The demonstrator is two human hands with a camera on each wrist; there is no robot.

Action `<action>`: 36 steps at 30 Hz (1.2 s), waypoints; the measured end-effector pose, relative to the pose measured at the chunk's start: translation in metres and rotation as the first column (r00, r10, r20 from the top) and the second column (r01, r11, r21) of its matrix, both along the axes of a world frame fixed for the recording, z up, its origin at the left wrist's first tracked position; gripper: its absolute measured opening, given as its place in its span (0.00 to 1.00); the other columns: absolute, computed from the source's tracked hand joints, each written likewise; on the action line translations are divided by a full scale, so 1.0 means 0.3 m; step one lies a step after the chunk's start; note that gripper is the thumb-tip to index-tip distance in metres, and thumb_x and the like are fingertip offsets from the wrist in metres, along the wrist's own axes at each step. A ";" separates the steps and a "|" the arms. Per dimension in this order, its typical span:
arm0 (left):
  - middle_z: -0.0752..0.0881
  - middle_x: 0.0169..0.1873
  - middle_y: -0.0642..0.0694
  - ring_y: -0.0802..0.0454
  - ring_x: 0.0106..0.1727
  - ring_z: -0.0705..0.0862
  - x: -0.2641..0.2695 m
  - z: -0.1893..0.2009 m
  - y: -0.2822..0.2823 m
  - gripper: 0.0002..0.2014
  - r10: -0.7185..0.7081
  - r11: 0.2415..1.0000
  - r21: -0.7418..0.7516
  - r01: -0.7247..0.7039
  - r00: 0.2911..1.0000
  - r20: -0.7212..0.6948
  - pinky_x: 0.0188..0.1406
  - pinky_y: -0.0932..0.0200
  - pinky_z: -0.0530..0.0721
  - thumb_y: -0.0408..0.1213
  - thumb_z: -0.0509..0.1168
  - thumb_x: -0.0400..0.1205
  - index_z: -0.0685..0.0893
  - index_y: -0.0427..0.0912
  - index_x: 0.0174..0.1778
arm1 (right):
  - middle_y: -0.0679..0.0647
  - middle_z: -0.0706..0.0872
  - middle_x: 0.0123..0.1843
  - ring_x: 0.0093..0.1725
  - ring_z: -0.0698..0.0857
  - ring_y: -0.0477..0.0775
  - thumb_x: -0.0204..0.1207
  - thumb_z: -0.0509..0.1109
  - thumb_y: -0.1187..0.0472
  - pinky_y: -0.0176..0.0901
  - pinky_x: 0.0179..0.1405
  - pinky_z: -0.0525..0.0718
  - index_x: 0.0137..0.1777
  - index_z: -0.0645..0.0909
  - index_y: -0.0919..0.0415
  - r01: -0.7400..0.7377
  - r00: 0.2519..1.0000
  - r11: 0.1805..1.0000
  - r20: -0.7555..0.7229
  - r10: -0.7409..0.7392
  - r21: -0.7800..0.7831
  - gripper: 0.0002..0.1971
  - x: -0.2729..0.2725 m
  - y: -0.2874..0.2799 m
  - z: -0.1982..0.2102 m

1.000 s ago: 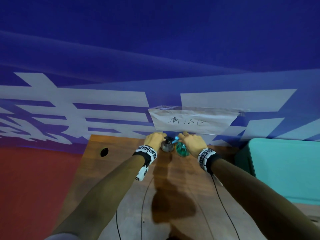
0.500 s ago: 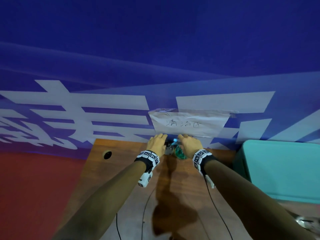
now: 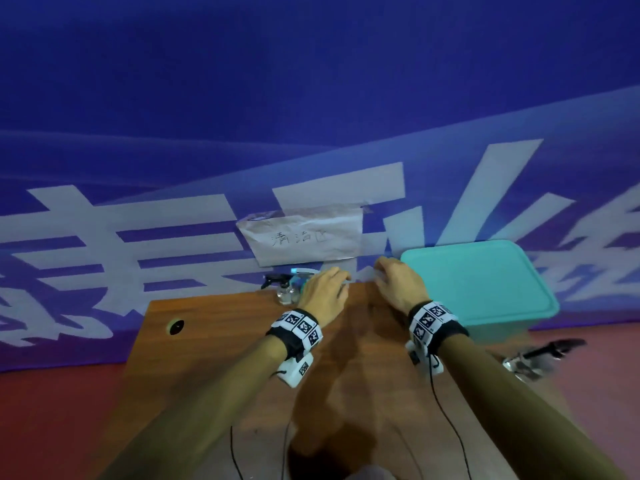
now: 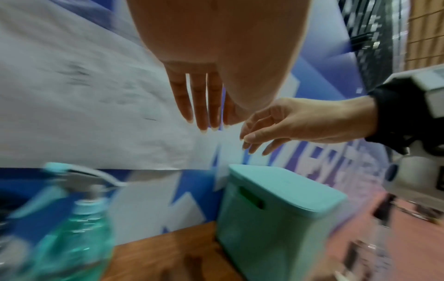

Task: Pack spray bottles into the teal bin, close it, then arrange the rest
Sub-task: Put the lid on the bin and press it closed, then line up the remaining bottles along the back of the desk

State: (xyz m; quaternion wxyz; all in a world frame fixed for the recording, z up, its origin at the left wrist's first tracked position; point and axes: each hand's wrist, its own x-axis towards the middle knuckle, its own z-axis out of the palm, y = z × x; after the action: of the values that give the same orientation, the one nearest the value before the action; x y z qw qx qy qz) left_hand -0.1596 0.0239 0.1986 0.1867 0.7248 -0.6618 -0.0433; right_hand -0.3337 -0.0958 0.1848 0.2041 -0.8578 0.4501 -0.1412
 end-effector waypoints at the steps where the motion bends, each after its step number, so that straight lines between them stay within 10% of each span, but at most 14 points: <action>1: 0.85 0.52 0.49 0.46 0.53 0.84 -0.068 0.005 -0.011 0.10 -0.041 0.999 0.003 0.041 0.999 -0.001 0.52 0.49 0.83 0.40 0.63 0.84 0.83 0.48 0.59 | 0.54 0.87 0.54 0.53 0.87 0.62 0.78 0.69 0.53 0.52 0.48 0.86 0.57 0.79 0.51 0.021 1.000 1.000 -0.017 -0.021 -0.019 0.09 -0.079 -0.002 0.007; 16: 0.88 0.55 0.49 0.43 0.53 0.86 -0.911 -0.045 -0.223 0.15 -0.383 0.900 0.197 0.388 0.922 -0.066 0.51 0.48 0.86 0.51 0.62 0.85 0.81 0.49 0.63 | 0.55 0.86 0.55 0.54 0.85 0.61 0.85 0.62 0.47 0.59 0.51 0.84 0.56 0.81 0.54 0.155 0.979 0.983 -0.151 -0.139 0.100 0.12 -1.079 -0.092 0.043; 22: 0.87 0.59 0.47 0.45 0.58 0.85 -1.119 -0.079 -0.277 0.20 -0.396 0.869 0.294 0.398 0.915 -0.070 0.55 0.47 0.85 0.54 0.66 0.84 0.80 0.47 0.68 | 0.54 0.86 0.58 0.57 0.85 0.62 0.77 0.61 0.64 0.52 0.51 0.84 0.65 0.80 0.54 0.077 0.948 0.957 -0.317 0.017 0.281 0.18 -1.208 -0.124 0.023; 36: 0.87 0.40 0.41 0.38 0.42 0.85 -1.170 -0.115 -0.260 0.12 -0.184 0.928 0.325 0.183 0.983 -0.026 0.38 0.49 0.81 0.48 0.61 0.89 0.81 0.43 0.48 | 0.53 0.88 0.49 0.47 0.86 0.61 0.75 0.71 0.52 0.49 0.41 0.81 0.46 0.79 0.49 -0.235 0.851 0.958 -0.443 0.283 0.162 0.05 -1.155 -0.139 -0.016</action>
State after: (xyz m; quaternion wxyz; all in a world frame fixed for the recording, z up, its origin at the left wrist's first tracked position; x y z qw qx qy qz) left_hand -0.5105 -0.0543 0.1641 0.0578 0.6807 -0.7109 -0.1672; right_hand -0.6801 -0.1376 0.1800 0.1519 -0.9078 0.3724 0.1188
